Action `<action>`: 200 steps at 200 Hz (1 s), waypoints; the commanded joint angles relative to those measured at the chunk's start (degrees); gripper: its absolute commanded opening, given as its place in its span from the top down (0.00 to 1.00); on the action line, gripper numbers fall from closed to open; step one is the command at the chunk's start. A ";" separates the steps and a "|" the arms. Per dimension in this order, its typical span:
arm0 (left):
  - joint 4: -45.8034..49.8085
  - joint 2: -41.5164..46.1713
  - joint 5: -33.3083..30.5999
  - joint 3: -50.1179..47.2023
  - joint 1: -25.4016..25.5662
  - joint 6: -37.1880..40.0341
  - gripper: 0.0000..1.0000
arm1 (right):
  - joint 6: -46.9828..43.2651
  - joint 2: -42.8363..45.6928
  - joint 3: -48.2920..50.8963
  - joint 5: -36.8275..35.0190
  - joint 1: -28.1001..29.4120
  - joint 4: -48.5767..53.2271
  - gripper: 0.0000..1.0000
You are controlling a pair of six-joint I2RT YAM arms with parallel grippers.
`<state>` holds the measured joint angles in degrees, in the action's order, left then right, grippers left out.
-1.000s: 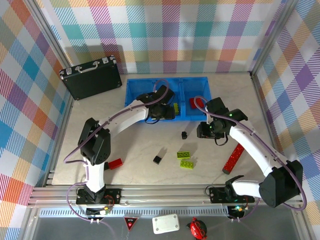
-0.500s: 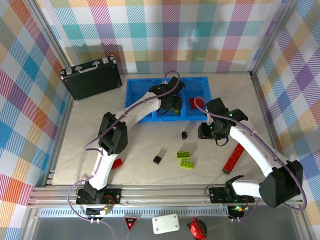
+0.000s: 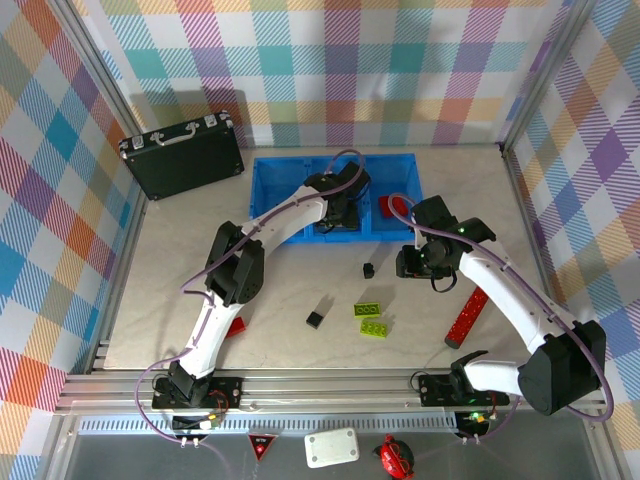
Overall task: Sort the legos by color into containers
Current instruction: Place the lego in the container.
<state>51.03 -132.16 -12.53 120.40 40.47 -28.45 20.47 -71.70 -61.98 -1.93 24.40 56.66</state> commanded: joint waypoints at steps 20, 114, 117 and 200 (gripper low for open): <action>1.29 -3.10 2.75 1.54 -1.40 0.68 0.43 | -0.58 0.33 -1.42 -0.22 0.29 1.37 0.56; 0.30 -3.74 5.50 1.70 -2.15 0.67 0.33 | -0.14 2.18 0.03 0.03 0.29 1.34 0.55; 0.30 -3.67 5.55 1.72 -2.19 0.67 0.33 | -0.10 2.26 0.01 0.11 0.29 1.34 0.55; 0.82 -0.97 5.87 1.70 -2.18 1.04 0.29 | 0.21 3.23 -0.52 0.60 0.29 1.78 0.55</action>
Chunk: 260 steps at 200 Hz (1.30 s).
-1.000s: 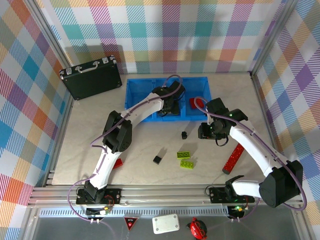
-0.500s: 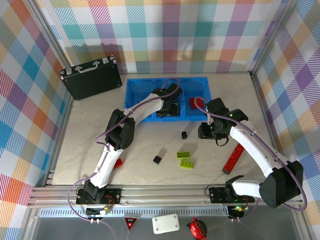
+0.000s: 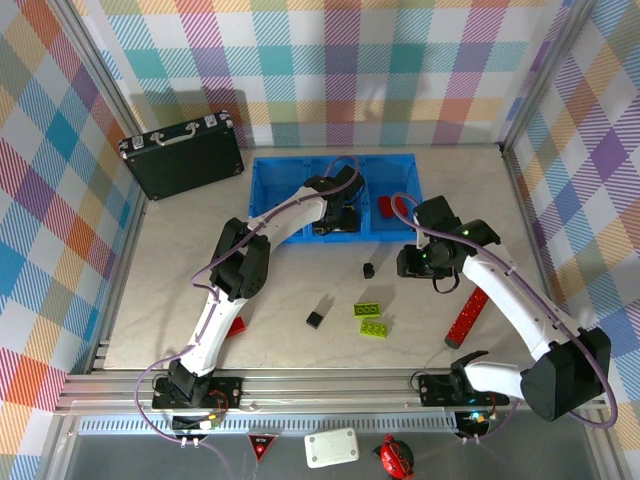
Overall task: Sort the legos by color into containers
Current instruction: Place the lego in the container, then pick up the lego from the center of the table.
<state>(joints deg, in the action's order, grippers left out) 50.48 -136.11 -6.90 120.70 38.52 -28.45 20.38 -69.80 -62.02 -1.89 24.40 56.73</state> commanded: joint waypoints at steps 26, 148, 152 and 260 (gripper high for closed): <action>1.55 3.85 0.17 1.46 -0.28 1.20 0.26 | 0.52 1.81 -0.49 0.74 0.30 1.81 0.55; 0.99 17.83 -0.20 -6.13 -0.54 3.48 0.29 | 4.82 1.87 0.66 3.30 2.73 0.72 0.57; 0.88 18.76 -0.14 -6.93 -0.63 3.57 0.30 | 5.05 1.73 0.69 3.30 3.02 0.75 0.57; -1.36 46.89 3.72 -36.87 -13.51 7.99 0.29 | 12.13 -7.08 0.76 2.03 13.64 -2.54 0.57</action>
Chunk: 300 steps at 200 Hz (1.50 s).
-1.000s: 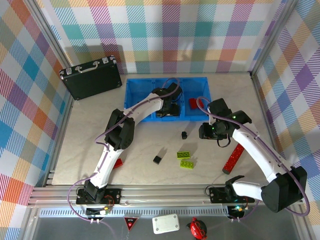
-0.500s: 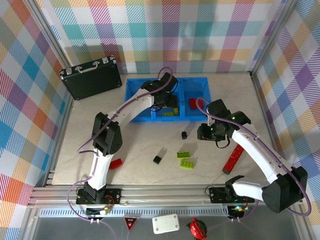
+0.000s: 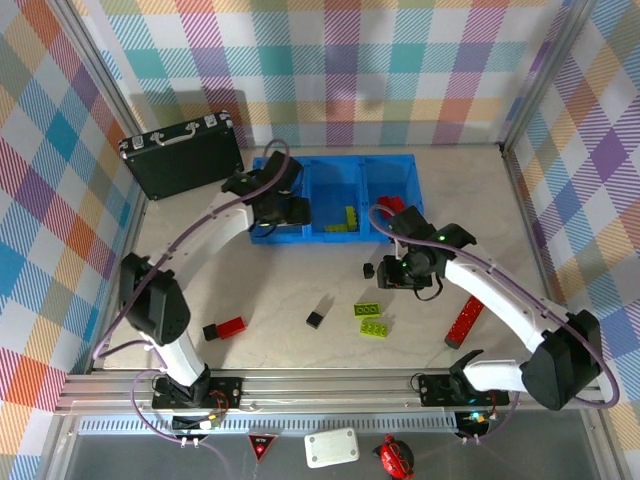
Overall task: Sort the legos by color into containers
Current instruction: Pick up the lego from the center of the table.
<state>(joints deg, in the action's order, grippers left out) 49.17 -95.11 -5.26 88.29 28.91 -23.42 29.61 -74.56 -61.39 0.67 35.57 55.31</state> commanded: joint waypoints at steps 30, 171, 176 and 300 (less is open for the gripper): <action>1.57 11.38 4.04 -9.98 -10.55 6.75 0.28 | 4.76 -5.78 0.21 -1.79 4.97 -2.45 0.54; -6.71 19.33 7.33 -24.66 -20.09 18.06 0.28 | 0.09 -22.09 -8.48 -7.17 1.38 -8.62 0.52; -6.72 19.40 7.28 -24.66 -20.24 18.06 0.27 | -0.20 -22.77 -8.81 -7.09 1.15 -8.79 0.52; -6.63 19.88 6.79 -25.27 -20.72 18.15 0.27 | -4.23 -34.31 -13.59 -6.69 -2.09 -11.10 0.58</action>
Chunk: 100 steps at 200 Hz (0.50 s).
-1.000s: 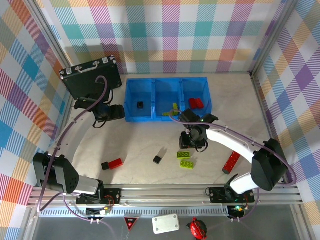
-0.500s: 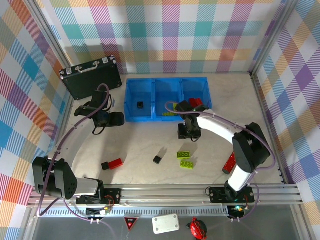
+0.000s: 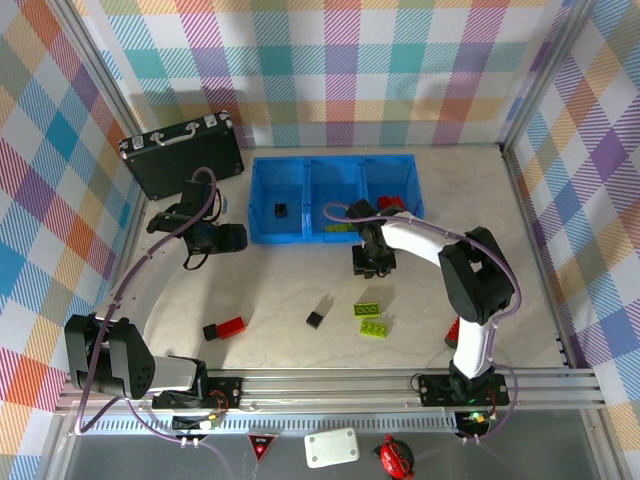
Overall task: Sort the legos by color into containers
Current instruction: Pick up the lego from the center of the table.
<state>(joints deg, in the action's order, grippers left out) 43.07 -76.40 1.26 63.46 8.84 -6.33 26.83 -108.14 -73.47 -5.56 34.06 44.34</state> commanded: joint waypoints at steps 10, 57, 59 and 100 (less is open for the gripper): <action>-0.61 1.08 0.41 -0.36 -0.67 1.14 0.27 | -1.74 -0.98 -1.59 -0.57 -0.75 -0.13 0.59; -0.54 1.01 0.41 -0.27 -0.82 1.22 0.27 | -2.05 -1.55 -1.50 -0.81 -0.93 -0.22 0.67; -0.53 1.06 0.41 -0.27 -0.82 1.23 0.27 | -2.04 -1.55 -1.50 -0.78 -0.89 -0.22 0.67; -0.35 0.64 1.22 -0.09 -0.84 1.41 0.27 | -2.79 -0.95 -2.50 -0.67 -0.86 0.91 0.72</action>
<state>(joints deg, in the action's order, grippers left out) 43.07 -76.40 1.43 63.46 8.84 -6.11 25.10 -108.81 -73.87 -5.82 33.36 44.21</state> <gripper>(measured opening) 0.727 0.295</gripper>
